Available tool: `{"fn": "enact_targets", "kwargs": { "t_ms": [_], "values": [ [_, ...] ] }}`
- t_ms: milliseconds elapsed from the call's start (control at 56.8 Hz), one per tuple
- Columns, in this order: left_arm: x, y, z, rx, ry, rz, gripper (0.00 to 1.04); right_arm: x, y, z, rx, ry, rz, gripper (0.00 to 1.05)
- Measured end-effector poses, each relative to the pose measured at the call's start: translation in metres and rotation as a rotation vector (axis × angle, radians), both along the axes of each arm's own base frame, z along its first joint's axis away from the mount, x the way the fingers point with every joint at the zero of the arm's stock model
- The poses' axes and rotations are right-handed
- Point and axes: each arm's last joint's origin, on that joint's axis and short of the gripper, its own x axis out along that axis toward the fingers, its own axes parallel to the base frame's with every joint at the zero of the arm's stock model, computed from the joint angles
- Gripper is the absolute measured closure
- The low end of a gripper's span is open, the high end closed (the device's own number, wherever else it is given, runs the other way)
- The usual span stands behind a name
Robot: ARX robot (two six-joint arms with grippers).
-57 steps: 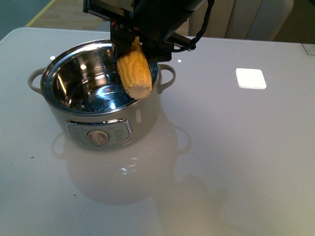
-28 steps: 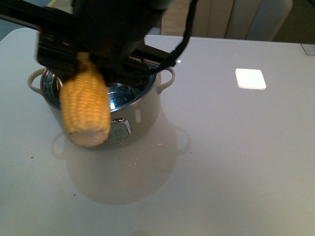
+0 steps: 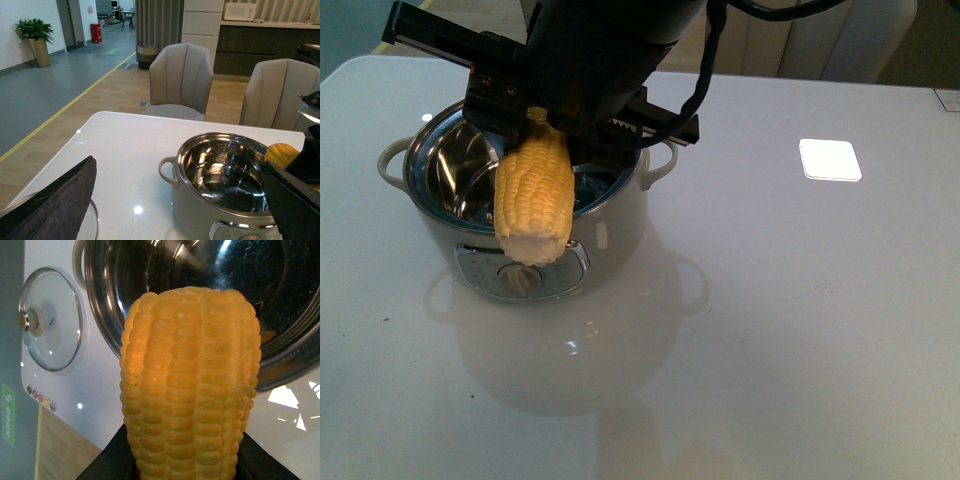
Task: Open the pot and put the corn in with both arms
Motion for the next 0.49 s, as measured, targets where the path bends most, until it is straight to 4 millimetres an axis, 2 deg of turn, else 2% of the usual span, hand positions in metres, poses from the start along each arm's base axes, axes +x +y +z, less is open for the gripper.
{"fn": "enact_targets", "kwargs": {
  "t_ms": [106,176,264,334,387,493],
  "values": [
    [0.000,0.000,0.000,0.000,0.000,0.000,0.07,0.010,0.005,0.001,0.006,-0.012,-0.018,0.70],
    [0.000,0.000,0.000,0.000,0.000,0.000,0.07,0.035,0.014,-0.004,0.014,0.012,0.005,0.70],
    [0.000,0.000,0.000,0.000,0.000,0.000,0.07,0.081,0.028,-0.027,-0.004,0.022,0.011,0.70],
    [0.000,0.000,0.000,0.000,0.000,0.000,0.07,0.102,0.030,-0.056,-0.036,0.056,0.010,0.70],
    [0.000,0.000,0.000,0.000,0.000,0.000,0.07,0.110,0.035,-0.067,-0.047,0.070,0.024,0.70],
    [0.000,0.000,0.000,0.000,0.000,0.000,0.07,0.120,0.042,-0.070,-0.035,0.060,0.042,0.69]
  ]
}}
